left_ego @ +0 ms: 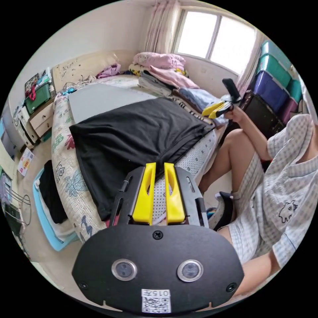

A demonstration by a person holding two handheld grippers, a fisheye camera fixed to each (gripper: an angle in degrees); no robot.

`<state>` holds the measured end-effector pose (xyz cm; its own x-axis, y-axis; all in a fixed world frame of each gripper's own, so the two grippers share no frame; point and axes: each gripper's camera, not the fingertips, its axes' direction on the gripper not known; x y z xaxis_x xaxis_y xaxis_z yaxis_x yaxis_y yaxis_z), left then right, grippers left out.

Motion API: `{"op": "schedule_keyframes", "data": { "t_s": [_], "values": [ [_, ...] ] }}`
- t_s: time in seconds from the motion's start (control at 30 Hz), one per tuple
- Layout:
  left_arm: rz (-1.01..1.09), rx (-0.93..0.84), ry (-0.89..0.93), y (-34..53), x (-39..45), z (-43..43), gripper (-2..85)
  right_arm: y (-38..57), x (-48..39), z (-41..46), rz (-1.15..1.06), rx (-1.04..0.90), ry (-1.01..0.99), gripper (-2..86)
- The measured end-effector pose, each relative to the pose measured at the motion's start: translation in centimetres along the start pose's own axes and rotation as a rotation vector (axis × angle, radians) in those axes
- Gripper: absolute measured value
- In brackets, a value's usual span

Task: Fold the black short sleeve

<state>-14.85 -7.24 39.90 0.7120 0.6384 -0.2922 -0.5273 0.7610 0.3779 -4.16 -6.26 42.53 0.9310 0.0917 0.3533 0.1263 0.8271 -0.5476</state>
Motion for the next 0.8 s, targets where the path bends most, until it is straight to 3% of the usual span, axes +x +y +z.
{"op": "schedule_keyframes", "data": {
  "t_s": [0.07,0.2,0.4,0.47,0.7,0.8],
  "values": [
    [-0.152,0.183,-0.048,0.9,-2.7,-2.9,5.0,-1.4,-1.8,-1.1,-0.083,0.151,0.006,7.8],
    [-0.499,0.385,-0.117,1.5,-8.6,-5.1,5.5,-6.7,-6.1,1.6,-0.162,0.202,0.062,7.7],
    [-0.628,0.262,-0.087,-3.8,-17.2,-3.1,9.7,-14.6,-11.7,13.5,-0.260,-0.177,0.026,9.8],
    [-0.684,0.276,-0.055,-5.8,-20.5,-1.9,10.4,-15.5,-12.4,16.5,-0.272,-0.201,0.130,11.1],
    [-0.748,0.192,-0.032,-10.0,-26.8,2.7,12.7,-15.1,-13.1,19.1,-0.398,-0.278,0.189,8.6],
    [-0.736,0.175,-0.010,-11.6,-28.0,3.9,8.0,-14.7,-14.0,19.4,-0.472,-0.299,0.304,4.2]
  ]
}}
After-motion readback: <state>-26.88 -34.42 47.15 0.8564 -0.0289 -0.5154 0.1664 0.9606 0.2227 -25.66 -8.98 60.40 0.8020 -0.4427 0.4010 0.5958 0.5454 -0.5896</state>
